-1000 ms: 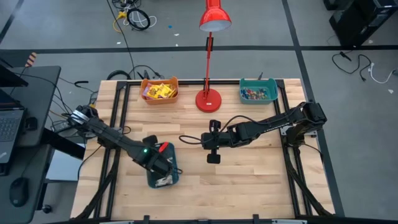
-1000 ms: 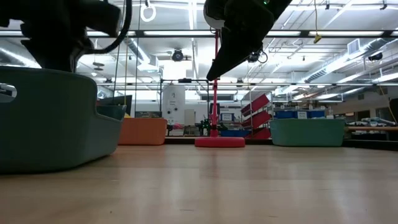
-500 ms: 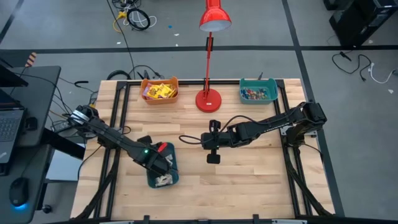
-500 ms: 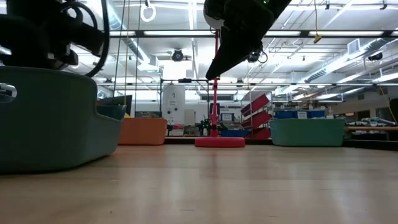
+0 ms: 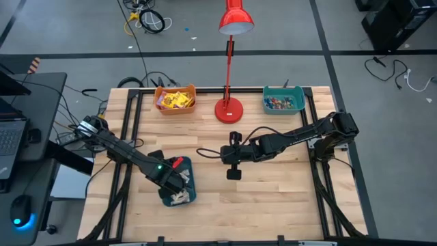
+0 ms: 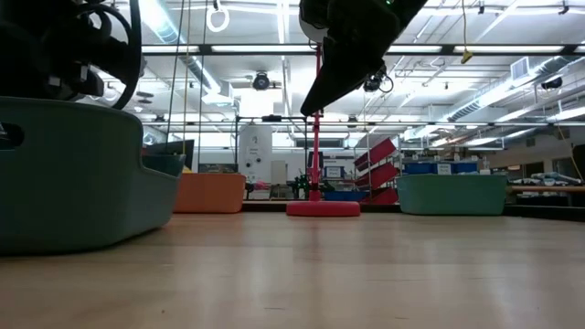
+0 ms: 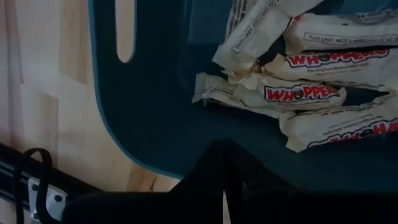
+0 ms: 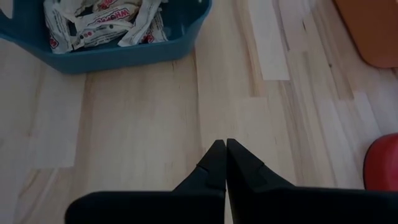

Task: Sort candy
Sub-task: Move the blue bin to the bottom left of the table

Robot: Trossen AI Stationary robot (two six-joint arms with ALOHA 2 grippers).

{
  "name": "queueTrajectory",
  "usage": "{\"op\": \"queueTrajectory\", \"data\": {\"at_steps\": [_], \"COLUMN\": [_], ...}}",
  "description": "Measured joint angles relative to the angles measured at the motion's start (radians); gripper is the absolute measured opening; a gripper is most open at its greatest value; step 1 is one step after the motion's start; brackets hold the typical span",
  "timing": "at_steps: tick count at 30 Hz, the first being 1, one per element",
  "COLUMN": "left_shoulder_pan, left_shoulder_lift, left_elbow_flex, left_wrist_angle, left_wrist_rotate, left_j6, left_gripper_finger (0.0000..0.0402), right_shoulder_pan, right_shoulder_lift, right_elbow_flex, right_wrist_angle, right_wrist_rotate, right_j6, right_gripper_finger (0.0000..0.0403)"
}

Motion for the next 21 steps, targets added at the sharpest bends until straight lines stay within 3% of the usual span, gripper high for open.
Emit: {"op": "queueTrajectory", "data": {"at_steps": [21], "left_shoulder_pan": [-0.046], "left_shoulder_lift": [0.0], "left_elbow_flex": [0.0], "left_wrist_angle": [-0.127], "left_wrist_rotate": [0.044], "left_j6": [0.03], "left_gripper_finger": [0.0], "right_shoulder_pan": [0.0], "right_shoulder_lift": [0.0], "right_elbow_flex": [0.0], "right_wrist_angle": [0.02], "right_wrist_rotate": [0.0], "right_j6": [0.0], "right_gripper_finger": [0.0]}}
